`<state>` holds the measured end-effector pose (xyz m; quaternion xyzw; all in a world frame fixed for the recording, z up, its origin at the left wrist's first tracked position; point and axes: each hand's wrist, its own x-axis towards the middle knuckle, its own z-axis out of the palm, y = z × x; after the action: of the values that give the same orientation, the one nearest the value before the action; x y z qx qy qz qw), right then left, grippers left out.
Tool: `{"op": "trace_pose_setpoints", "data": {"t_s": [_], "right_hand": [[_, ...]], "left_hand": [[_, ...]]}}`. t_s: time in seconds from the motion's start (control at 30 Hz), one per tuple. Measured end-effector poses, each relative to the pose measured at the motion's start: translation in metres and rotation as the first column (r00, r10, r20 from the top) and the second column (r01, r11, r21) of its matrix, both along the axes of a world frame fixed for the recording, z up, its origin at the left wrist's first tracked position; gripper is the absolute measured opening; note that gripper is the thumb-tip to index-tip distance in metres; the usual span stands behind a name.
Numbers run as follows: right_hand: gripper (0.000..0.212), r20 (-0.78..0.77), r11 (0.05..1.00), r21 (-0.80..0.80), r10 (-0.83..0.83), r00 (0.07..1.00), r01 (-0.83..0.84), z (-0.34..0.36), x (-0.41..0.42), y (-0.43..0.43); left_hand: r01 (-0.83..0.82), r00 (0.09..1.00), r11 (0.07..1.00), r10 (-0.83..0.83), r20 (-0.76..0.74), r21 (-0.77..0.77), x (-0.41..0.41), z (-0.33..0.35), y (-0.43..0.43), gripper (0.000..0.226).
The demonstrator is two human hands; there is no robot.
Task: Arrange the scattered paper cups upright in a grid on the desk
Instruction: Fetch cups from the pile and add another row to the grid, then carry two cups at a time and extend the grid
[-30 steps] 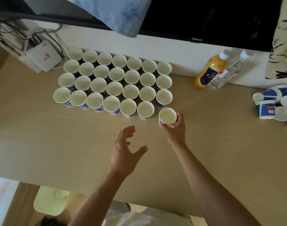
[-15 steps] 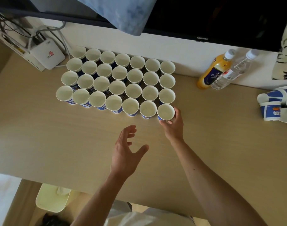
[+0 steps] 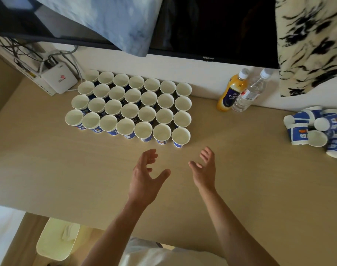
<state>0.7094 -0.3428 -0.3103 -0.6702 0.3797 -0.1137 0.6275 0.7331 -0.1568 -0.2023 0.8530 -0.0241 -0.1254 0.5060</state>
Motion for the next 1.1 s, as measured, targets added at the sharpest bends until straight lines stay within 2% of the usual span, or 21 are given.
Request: {"op": "trace_pose_setpoints", "data": {"t_s": [0.3,0.5,0.8,1.1], "right_hand": [[0.062,0.175,0.995,0.045,0.075,0.982,-0.084,0.051,-0.059,-0.030],[0.052,0.253,0.995,0.095,-0.012,0.967,-0.013,0.074,-0.121,-0.051],[0.046,0.181,0.998,0.063,-0.032,0.983,0.021,0.108,-0.245,-0.094],[0.039,0.154,0.984,0.042,-0.177,0.972,0.172,0.101,-0.302,-0.156]], "left_hand": [[-0.040,0.999,0.991,0.043,0.026,-0.125,-0.066,0.025,-0.049,0.053],[0.048,0.998,0.986,-0.041,0.047,-0.159,-0.126,0.034,-0.070,0.048],[0.122,0.992,0.948,-0.128,0.000,-0.295,-0.228,0.054,-0.133,0.041],[0.221,0.973,0.931,-0.231,-0.002,-0.292,-0.276,0.063,-0.197,0.038]]}}
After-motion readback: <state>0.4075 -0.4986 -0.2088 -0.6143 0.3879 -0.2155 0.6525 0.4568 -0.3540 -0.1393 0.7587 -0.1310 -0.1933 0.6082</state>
